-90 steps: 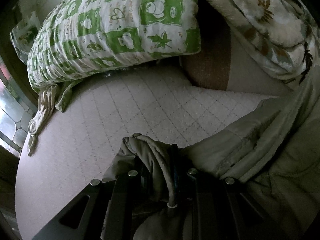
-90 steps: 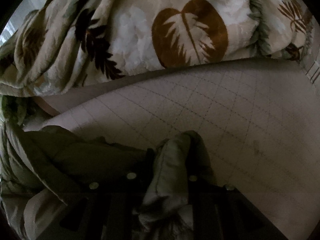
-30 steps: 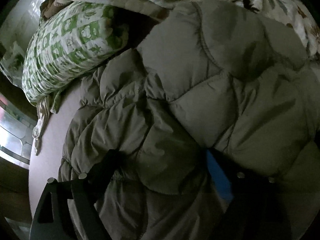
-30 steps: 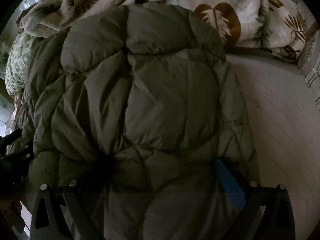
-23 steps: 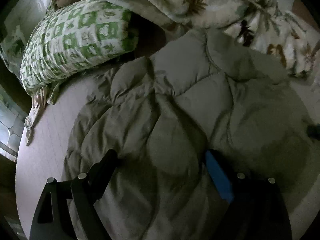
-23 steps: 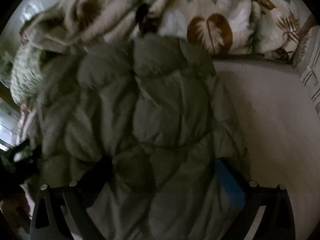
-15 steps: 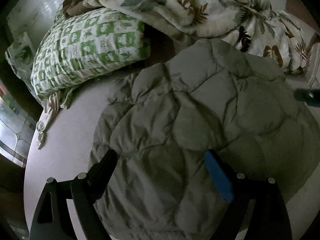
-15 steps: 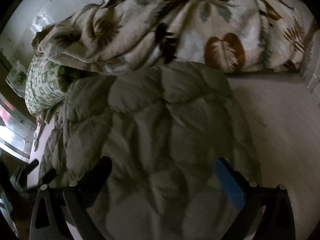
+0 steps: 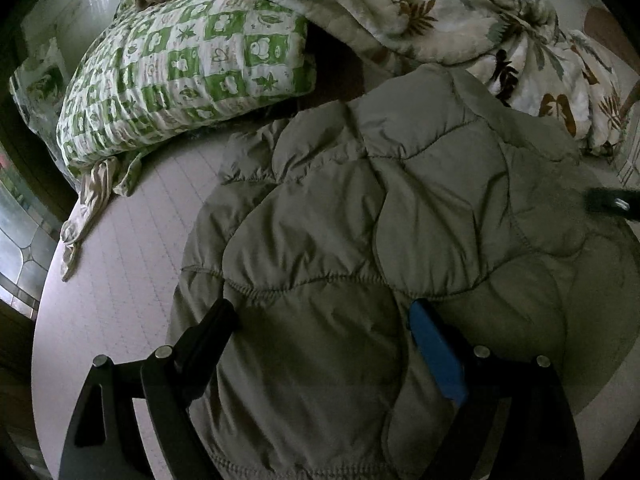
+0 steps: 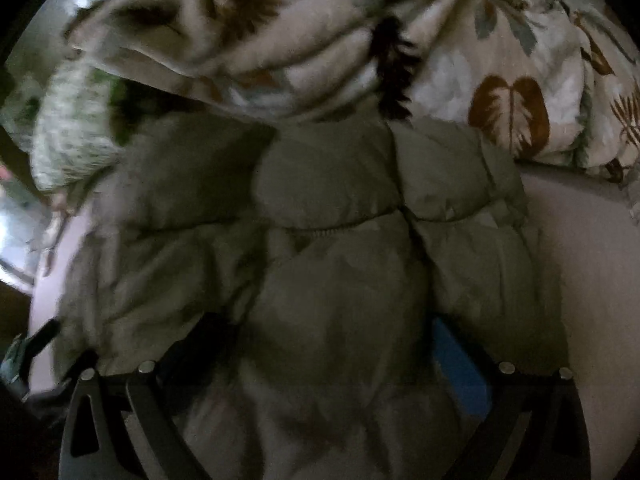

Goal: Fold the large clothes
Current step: 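Smooth the folded jacket flat with both grippers and withdraw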

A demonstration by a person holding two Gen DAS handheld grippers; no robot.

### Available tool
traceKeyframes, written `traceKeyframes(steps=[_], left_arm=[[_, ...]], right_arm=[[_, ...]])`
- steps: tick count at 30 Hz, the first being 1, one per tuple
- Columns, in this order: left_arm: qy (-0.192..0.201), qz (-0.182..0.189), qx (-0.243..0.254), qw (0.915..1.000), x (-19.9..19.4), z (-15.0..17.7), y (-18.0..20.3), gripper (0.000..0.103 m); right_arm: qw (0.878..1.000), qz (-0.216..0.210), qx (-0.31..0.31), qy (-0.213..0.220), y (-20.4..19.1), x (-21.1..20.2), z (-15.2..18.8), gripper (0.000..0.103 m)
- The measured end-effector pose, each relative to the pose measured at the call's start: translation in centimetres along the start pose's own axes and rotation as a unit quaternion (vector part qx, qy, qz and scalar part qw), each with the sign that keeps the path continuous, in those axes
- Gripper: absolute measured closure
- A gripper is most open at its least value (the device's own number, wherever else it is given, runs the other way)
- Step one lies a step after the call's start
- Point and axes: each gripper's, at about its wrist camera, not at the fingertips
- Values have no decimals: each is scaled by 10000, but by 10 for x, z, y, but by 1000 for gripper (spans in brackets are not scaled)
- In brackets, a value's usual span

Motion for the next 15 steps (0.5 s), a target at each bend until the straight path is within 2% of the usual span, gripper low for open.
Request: traceKeyframes(steps=[5, 10, 15], left_arm=[[-5, -30, -67, 10000, 1, 1, -1, 13], [0, -136, -99, 9999, 5, 5, 1, 8], [140, -111, -58, 9998, 6, 10, 2, 5]], right_arm=[[9991, -53, -413, -81, -10, -33, 32, 0], [9965, 171, -664, -485, -18, -14, 64, 0], [9962, 240, -686, -476, -19, 5, 68, 0]])
Point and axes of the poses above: each gripper's, at about its wrist camera, not at the fingertips, and x roughly the way its jaws point, y to its right, z to its underside, and after that the axes turned 5 degrees about y, right-handed
